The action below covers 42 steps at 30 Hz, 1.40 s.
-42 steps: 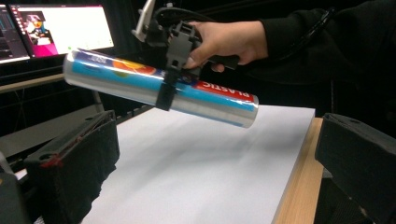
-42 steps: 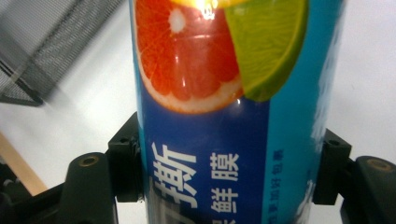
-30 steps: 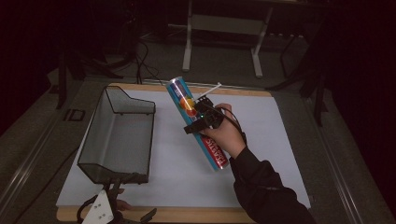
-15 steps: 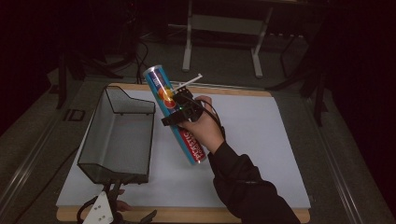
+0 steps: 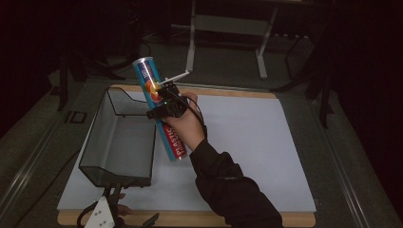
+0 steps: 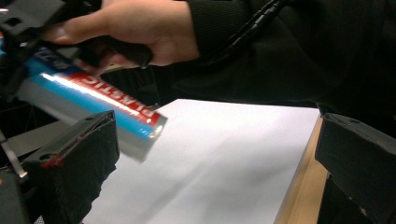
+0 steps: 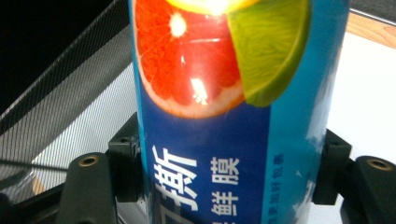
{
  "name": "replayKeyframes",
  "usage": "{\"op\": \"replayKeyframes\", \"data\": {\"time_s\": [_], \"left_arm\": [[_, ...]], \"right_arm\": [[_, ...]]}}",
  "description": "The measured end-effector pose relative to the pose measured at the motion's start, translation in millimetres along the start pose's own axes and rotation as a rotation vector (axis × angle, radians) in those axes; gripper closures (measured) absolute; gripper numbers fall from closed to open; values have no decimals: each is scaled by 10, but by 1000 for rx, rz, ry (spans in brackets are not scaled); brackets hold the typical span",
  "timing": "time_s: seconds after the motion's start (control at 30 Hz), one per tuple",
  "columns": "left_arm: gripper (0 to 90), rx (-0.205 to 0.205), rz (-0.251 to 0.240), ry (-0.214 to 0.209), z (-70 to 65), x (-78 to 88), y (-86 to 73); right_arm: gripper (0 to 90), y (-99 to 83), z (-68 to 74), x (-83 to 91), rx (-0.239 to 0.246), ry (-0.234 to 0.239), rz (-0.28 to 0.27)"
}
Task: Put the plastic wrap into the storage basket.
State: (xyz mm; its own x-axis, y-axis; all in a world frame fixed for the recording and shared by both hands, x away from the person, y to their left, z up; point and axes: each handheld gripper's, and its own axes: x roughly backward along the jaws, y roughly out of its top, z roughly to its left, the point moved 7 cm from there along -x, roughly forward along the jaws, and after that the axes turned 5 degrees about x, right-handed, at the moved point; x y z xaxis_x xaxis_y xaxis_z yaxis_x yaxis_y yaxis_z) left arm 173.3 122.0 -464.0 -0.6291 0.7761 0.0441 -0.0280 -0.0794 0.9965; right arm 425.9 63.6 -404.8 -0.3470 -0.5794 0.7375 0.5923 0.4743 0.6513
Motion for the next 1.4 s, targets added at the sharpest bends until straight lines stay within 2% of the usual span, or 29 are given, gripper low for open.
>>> {"op": "replayKeyframes", "data": {"time_s": [0.13, 0.3, 0.37, 0.4, 0.53, 0.6, 0.7, 0.73, 0.83, 0.87, 0.93, 1.03, 1.07, 1.17, 1.23, 1.4], "left_arm": [[6, 5, -3, 2, -3, 6, 1], [6, 9, -4, 3, -25, 12, 0], [6, 8, -6, 2, -31, 17, 3], [6, 3, -8, 10, -31, 25, 6], [6, -4, -10, 26, -22, 42, 12], [6, 7, -16, 44, 4, 61, 16], [7, 8, -17, 49, 11, 65, 17], [6, 10, -15, 50, 22, 67, 12], [6, 8, -17, 53, 27, 70, 14], [6, 8, -17, 53, 27, 70, 14], [6, 7, -17, 58, 34, 77, 15], [6, 5, -20, 64, 50, 88, 19], [6, 5, -20, 64, 50, 88, 19], [6, 11, -22, 65, 63, 93, 18], [6, 14, -19, 58, 56, 86, 15], [6, 10, -14, 52, 45, 73, 12]], "right_arm": [[313, 49, 55, -60, -5, 7, -4], [312, 179, 263, -223, -2, 27, -32], [312, 198, 299, -247, -4, 29, -36], [312, 244, 384, -306, -7, 52, -42], [312, 293, 471, -405, -20, 63, -49], [312, 305, 501, -470, -25, 64, -54], [312, 306, 511, -504, -30, 55, -64], [313, 280, 539, -642, -56, 48, -73], [312, 243, 566, -767, -111, 79, -75], [312, 243, 566, -767, -111, 79, -75], [312, 187, 586, -880, -141, 74, -69], [312, 113, 577, -970, -156, 45, -67], [312, 113, 577, -970, -156, 45, -67], [312, -14, 554, -1069, -195, 50, -45], [312, -87, 554, -1108, -210, 76, -33], [312, -210, 510, -1168, -225, 47, 15]]}}
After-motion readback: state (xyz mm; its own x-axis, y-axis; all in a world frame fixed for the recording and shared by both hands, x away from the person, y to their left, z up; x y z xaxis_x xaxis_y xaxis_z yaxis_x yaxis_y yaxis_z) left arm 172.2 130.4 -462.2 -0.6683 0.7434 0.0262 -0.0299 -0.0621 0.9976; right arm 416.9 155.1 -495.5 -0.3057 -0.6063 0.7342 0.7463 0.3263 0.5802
